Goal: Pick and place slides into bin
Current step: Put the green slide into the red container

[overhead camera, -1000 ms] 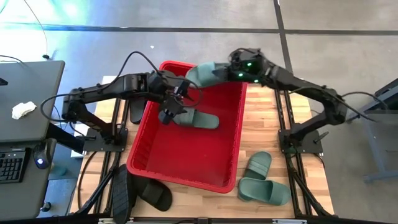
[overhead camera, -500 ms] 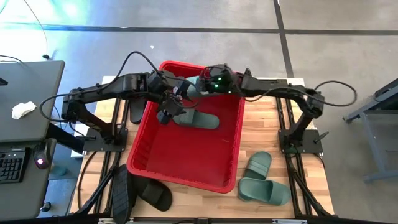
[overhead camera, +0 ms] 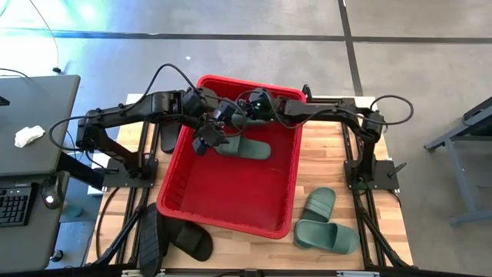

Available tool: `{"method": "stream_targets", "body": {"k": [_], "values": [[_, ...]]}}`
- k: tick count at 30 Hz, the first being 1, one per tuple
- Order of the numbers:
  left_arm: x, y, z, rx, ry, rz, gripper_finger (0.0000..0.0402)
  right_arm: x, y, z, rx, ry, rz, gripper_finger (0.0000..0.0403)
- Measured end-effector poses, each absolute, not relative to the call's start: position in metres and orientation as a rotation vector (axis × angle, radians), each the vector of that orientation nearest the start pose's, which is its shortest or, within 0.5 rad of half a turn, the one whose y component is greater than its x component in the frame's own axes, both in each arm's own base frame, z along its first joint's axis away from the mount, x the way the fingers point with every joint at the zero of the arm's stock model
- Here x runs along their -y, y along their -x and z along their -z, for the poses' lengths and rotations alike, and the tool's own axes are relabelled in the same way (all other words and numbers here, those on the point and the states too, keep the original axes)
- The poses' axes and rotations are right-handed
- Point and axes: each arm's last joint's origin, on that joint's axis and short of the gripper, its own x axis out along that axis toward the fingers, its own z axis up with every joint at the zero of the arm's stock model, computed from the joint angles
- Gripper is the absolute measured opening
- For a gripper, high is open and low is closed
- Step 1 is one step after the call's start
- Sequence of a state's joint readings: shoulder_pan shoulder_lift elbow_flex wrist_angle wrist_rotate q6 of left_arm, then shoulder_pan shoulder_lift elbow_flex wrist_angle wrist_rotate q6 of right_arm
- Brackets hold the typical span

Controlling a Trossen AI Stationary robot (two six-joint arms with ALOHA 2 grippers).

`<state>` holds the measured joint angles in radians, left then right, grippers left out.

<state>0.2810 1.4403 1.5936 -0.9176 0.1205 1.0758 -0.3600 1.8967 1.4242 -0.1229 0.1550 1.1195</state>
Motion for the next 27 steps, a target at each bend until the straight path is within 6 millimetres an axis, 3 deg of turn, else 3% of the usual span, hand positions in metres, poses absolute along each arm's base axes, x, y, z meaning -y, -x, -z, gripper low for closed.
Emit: {"method": "stream_targets", "body": {"k": [18,27], "values": [[-0.076,-0.278,-0.395,-0.727,-0.880,0.289,0.0232,0.154,-0.407,-0.198,-0.346,-1.226,0.931,0.0000],[-0.076,-0.278,-0.395,-0.724,-0.887,0.295,0.0232,0.145,-0.410,-0.197,-0.339,-1.257,0.944,0.0000]]}}
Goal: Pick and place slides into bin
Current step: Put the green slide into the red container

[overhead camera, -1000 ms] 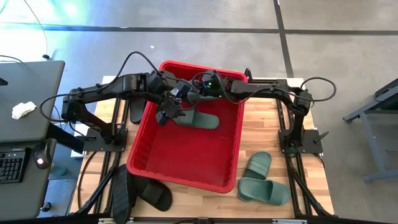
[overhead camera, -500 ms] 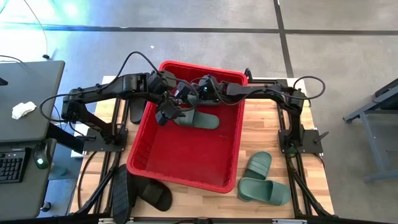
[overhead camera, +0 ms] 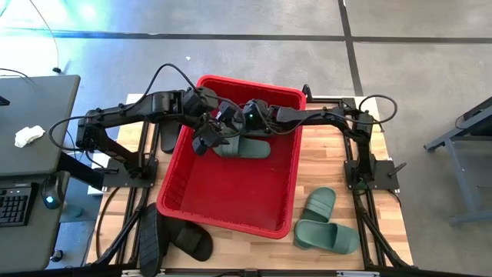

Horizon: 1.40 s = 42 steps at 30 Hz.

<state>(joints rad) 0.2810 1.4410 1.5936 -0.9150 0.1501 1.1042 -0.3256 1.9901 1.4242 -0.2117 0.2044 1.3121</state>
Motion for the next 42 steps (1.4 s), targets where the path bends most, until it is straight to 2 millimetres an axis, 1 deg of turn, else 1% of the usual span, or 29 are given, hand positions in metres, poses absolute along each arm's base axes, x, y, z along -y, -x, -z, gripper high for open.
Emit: {"method": "stream_targets", "body": {"k": [7,14,18,24,29,34,42], "values": [[-0.076,-0.279,-0.395,-0.719,-0.884,0.300,0.0232,0.149,-0.414,-0.187,-0.354,-1.271,0.917,0.0000],[-0.075,-0.279,-0.395,-0.704,-0.877,0.317,0.0232,0.153,-0.416,-0.191,-0.309,-1.232,0.895,0.0000],[-0.075,-0.279,-0.395,-0.703,-0.876,0.320,0.0232,0.157,-0.414,-0.190,-0.338,-1.269,0.873,0.0000],[-0.075,-0.279,-0.396,-0.693,-0.870,0.331,0.0232,0.162,-0.412,-0.190,-0.343,-1.255,0.870,0.0000],[-0.074,-0.279,-0.396,-0.693,-0.870,0.331,0.0232,0.162,-0.412,-0.190,-0.359,-1.221,0.858,0.0004],[-0.074,-0.279,-0.396,-0.693,-0.870,0.331,0.0232,0.162,-0.412,-0.190,-0.378,-1.212,0.834,0.0026],[-0.074,-0.279,-0.396,-0.693,-0.870,0.331,0.0232,0.162,-0.412,-0.190,-0.379,-1.209,0.829,0.0090]]}}
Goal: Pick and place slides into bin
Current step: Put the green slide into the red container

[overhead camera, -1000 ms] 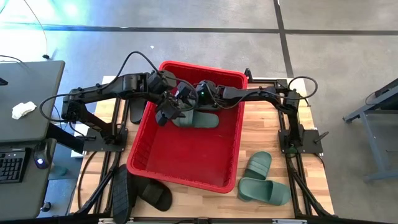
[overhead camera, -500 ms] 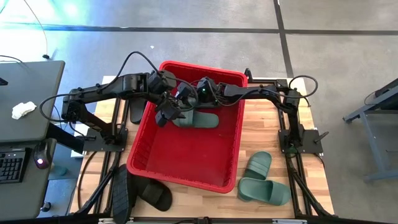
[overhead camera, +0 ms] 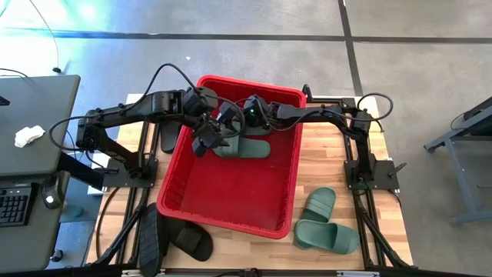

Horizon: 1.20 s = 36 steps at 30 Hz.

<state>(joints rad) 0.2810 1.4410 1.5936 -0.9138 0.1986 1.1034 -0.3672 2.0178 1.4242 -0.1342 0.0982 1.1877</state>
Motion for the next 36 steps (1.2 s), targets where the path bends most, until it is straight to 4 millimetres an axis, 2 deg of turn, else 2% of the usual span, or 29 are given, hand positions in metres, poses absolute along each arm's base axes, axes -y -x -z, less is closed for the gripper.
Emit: {"method": "stream_targets", "body": {"k": [7,12,15,18,20,23,27,31,36], "values": [[-0.074,-0.279,-0.395,-0.693,-0.870,0.332,0.0232,0.162,-0.412,-0.191,-0.379,-1.196,0.826,0.0127],[-0.074,-0.279,-0.395,-0.694,-0.869,0.332,0.0232,0.155,-0.411,-0.210,-0.397,-1.097,0.724,0.0130],[-0.074,-0.279,-0.395,-0.694,-0.869,0.332,0.0232,0.144,-0.410,-0.224,-0.450,-1.007,0.589,0.0130],[-0.074,-0.279,-0.395,-0.695,-0.869,0.332,0.0232,0.131,-0.408,-0.234,-0.563,-0.881,0.341,0.0130],[-0.074,-0.279,-0.395,-0.695,-0.869,0.333,0.0232,0.118,-0.407,-0.232,-0.668,-0.788,0.195,0.0130],[-0.074,-0.279,-0.395,-0.695,-0.868,0.333,0.0232,0.093,-0.405,-0.224,-0.806,-0.621,0.073,0.0125],[-0.074,-0.278,-0.395,-0.698,-0.864,0.339,0.0232,0.069,-0.406,-0.212,-0.905,-0.397,0.054,0.0110],[-0.074,-0.278,-0.395,-0.694,-0.865,0.340,0.0232,0.061,-0.411,-0.215,-0.873,-0.202,0.106,0.0084],[-0.074,-0.278,-0.395,-0.697,-0.865,0.336,0.0232,0.058,-0.414,-0.207,-0.883,-0.153,0.041,0.0049]]}}
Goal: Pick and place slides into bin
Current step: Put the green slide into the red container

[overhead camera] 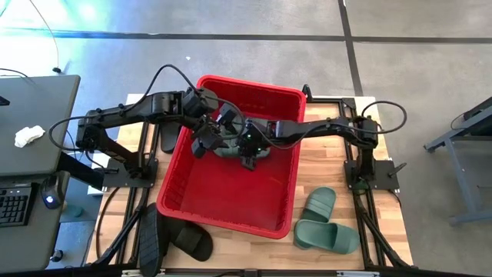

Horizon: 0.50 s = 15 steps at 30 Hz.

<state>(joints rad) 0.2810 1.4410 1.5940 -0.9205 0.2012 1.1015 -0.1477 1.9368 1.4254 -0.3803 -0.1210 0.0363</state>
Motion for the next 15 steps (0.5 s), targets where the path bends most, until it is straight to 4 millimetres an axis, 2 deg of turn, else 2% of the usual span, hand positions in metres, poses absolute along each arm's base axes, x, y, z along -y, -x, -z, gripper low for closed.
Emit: {"method": "stream_targets", "body": {"k": [5,8,15], "values": [[-0.075,-0.279,-0.395,-0.697,-0.871,0.329,0.0232,0.053,-0.422,-0.210,-0.803,-0.042,-0.067,0.0006],[-0.075,-0.279,-0.396,-0.694,-0.874,0.324,0.0232,0.053,-0.425,-0.209,-0.774,0.002,-0.092,0.0006],[-0.077,-0.279,-0.401,-0.704,-0.930,0.258,0.0232,0.051,-0.431,-0.185,-0.811,-0.016,-0.182,0.0001]]}}
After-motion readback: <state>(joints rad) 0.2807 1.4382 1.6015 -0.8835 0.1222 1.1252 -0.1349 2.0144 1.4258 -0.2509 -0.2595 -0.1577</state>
